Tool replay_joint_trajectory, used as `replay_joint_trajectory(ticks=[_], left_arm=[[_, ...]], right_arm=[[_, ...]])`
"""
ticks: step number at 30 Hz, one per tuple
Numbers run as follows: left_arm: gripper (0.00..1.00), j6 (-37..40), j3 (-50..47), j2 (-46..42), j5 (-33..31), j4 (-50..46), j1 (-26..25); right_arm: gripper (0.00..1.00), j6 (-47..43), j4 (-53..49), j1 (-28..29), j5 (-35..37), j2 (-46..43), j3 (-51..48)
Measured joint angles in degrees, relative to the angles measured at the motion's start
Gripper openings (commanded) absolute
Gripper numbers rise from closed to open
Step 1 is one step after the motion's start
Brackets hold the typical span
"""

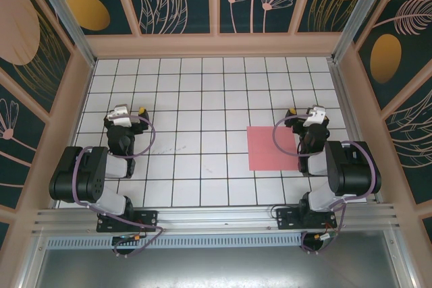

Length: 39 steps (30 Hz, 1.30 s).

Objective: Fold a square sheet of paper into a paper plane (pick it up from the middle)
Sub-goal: Move the square sheet of paper to the center of the table.

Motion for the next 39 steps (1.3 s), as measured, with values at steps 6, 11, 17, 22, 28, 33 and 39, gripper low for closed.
replay_joint_trajectory(ticks=[6, 11, 17, 22, 28, 33, 39], left_arm=[[0.99, 0.0, 0.0, 0.0, 0.0, 0.0, 0.0], [0.99, 0.0, 0.0, 0.0, 0.0, 0.0, 0.0], [0.99, 0.0, 0.0, 0.0, 0.0, 0.0, 0.0], [0.99, 0.0, 0.0, 0.0, 0.0, 0.0, 0.0], [0.99, 0.0, 0.0, 0.0, 0.0, 0.0, 0.0], [0.99, 0.0, 0.0, 0.0, 0.0, 0.0, 0.0], [0.99, 0.0, 0.0, 0.0, 0.0, 0.0, 0.0]], right_arm=[[0.99, 0.0, -0.1, -0.1, -0.8, 0.0, 0.0], [0.99, -0.2, -1.5, -1.6, -5.4, 0.0, 1.0], [0.99, -0.2, -1.6, -1.7, -7.4, 0.0, 1.0], [0.99, -0.2, -1.6, -1.7, -7.8, 0.0, 1.0], [0.99, -0.2, -2.1, -1.7, -8.0, 0.0, 1.0], [0.99, -0.2, -2.2, -1.8, -8.6, 0.0, 1.0], [0.99, -0.2, -2.4, -1.8, -8.6, 0.0, 1.0]])
